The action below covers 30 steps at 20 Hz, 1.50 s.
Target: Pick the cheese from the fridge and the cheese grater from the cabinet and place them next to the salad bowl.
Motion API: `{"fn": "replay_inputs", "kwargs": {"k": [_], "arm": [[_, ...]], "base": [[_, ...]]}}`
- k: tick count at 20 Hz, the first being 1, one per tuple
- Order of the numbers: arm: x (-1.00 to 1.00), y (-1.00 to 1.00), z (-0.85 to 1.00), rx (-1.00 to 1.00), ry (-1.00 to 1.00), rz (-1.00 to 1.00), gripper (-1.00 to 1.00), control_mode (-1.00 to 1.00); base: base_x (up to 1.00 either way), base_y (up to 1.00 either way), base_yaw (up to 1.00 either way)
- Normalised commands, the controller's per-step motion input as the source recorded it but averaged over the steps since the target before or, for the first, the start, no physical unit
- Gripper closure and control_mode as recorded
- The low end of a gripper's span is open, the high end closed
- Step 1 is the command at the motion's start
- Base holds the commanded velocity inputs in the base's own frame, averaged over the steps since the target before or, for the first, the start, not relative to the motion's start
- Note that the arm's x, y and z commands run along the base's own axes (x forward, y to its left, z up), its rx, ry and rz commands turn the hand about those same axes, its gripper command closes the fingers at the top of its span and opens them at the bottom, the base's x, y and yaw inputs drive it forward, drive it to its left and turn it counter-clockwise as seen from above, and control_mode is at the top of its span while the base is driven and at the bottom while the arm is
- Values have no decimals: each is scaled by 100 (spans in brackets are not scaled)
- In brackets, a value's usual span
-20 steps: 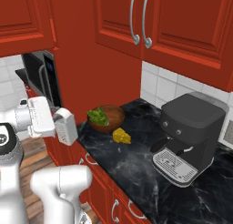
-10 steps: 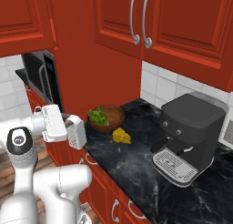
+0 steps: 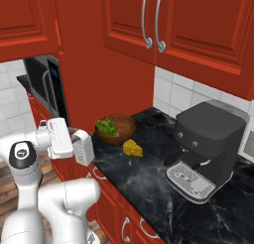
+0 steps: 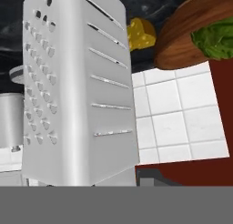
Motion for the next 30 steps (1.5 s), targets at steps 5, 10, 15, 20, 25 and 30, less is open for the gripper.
{"fn": "replay_inputs", "kwargs": {"k": [5,10,15,20,25,30], "arm": [[47,-5,-30,-5,-6,0,100,-100],[56,-1,-35,-8,0,-6,100,-100],[29,-18,-44,-10,0,-10,100,-100],[26,-30,-50,-7,-1,-5,100,-100],[22,-28,-30,0,-4,0,100,-100],[8,-15,-4,0,-6,1,100,-100]], "base": [[0,0,0],[0,0,0],[0,0,0],[0,0,0],[0,0,0],[0,0,0]]}}
